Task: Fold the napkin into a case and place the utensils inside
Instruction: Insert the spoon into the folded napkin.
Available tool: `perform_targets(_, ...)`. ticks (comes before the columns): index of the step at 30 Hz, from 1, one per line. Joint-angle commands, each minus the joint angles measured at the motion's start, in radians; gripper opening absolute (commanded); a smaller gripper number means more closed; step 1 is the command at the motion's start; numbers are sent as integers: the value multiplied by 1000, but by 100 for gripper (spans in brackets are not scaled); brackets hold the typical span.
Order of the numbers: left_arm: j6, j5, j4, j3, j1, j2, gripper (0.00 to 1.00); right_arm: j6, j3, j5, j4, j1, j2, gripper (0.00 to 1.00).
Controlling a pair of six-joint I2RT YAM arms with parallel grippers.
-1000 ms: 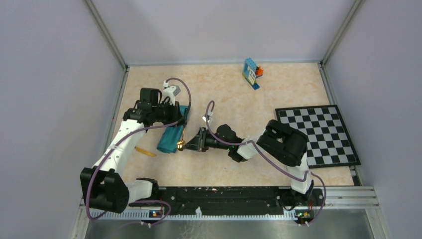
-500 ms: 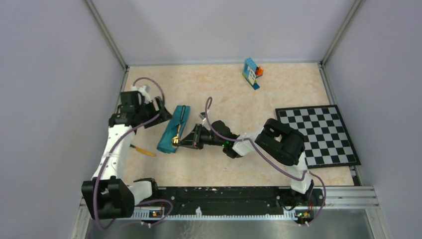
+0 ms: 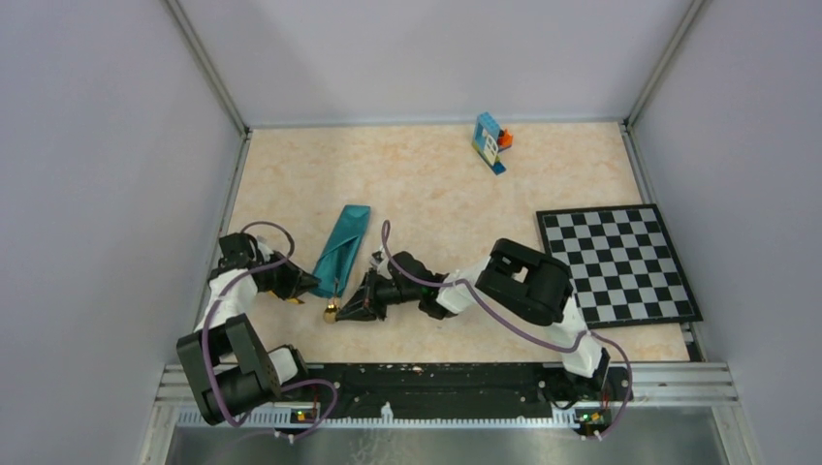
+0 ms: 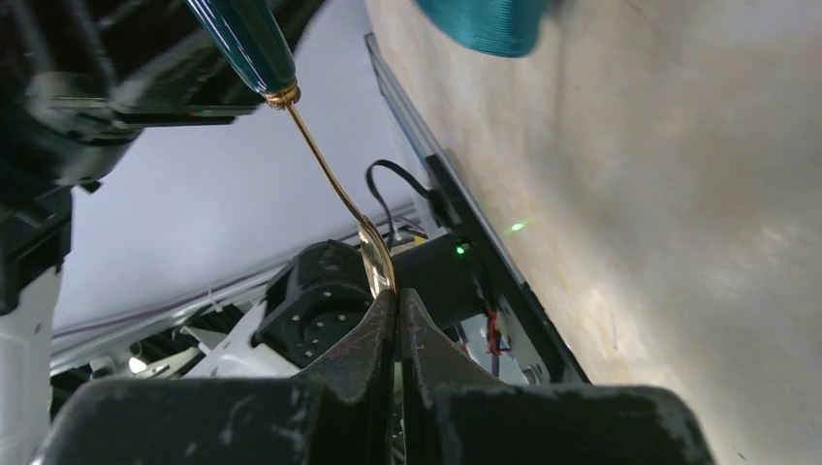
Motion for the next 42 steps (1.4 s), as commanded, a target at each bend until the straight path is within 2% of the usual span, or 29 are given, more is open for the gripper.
perform_targets(1, -24, -64, 58, 18, 3, -26, 20, 53, 58, -34, -51, 8, 21, 0)
perform_targets(5, -54, -59, 137, -13, 3, 3, 12, 62, 90, -53, -102, 8, 44, 0)
perform_targets(18, -77, -160, 197, -42, -14, 83, 3, 101, 183, -81, -245, -24, 101, 0)
perform_targets(22, -83, -197, 179, -40, -30, 90, 0, 90, 198, -81, -343, -38, 96, 0)
perform_targets(28, -76, -214, 183, -35, -52, 49, 0, -1, 296, -53, -596, -55, 102, 0)
perform_targets(35, -73, -222, 175, -33, -62, -26, 6, -61, 367, -19, -783, -60, 121, 0)
perform_targets(42, -103, -155, 198, -65, -65, -30, 22, -77, 407, -10, -821, -68, 151, 0)
